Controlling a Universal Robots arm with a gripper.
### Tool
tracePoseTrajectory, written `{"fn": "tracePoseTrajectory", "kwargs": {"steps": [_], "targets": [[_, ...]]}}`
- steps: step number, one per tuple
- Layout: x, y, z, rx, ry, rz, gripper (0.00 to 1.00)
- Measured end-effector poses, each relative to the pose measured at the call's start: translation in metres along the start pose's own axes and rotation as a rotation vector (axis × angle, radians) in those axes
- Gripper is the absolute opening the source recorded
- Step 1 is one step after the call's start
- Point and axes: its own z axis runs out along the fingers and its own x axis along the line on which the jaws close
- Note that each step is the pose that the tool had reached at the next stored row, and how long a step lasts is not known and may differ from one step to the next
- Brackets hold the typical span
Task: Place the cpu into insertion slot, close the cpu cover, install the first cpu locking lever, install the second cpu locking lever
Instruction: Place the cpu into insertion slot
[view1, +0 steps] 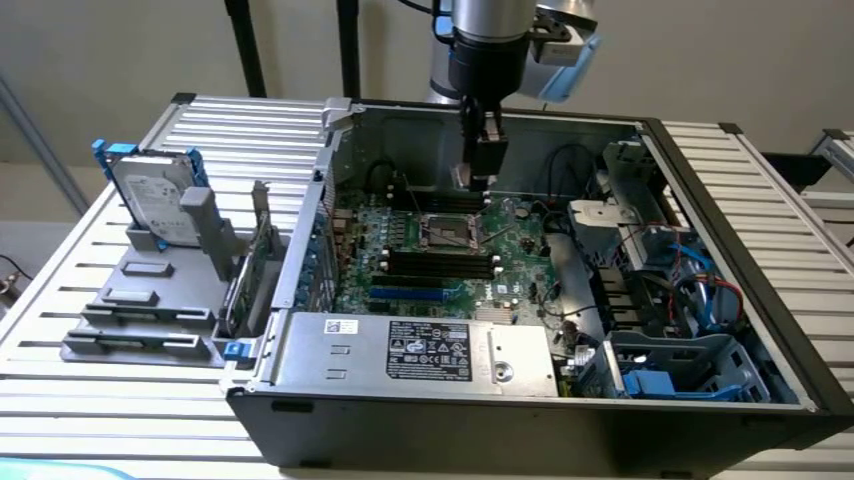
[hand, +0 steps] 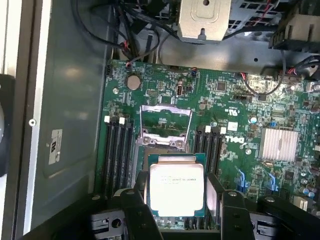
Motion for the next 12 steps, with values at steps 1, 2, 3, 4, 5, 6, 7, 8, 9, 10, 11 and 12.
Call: {"fn": "tracePoseTrajectory", "kwargs": {"steps": [1,2,3,4,5,6,7,8,9,10,11,12], "targets": [[0.0,-0.0001,0.0005,-0.0003,-0.0012,0.017,0.55],[0.0,-0.0001,0.0011,-0.0006,-0.0023,0.035,0.55],[-0.0001,-0.0002,0.002,-0.0011,-0.0035,0.055,0.55],[-0.0001,-0.0002,0.0027,-0.0015,-0.0047,0.073,0.55],[-0.0001,-0.0003,0.0035,-0.0017,-0.0059,0.091,0.55],[-0.0001,-0.0003,0.0044,-0.002,-0.0071,0.109,0.55],[-0.0001,-0.0004,0.0055,-0.0023,-0.0084,0.124,0.55],[-0.0001,-0.0005,0.0064,-0.0026,-0.0096,0.137,0.55],[-0.0001,-0.0011,0.0071,-0.0027,-0.0106,0.147,0.55],[-0.0001,-0.0022,0.0077,-0.0027,-0.0113,0.151,0.55],[0.0,-0.0043,0.0082,-0.0025,-0.0116,0.153,0.55],[0.0002,-0.0073,0.0088,-0.0024,-0.0117,0.153,0.55]]}}
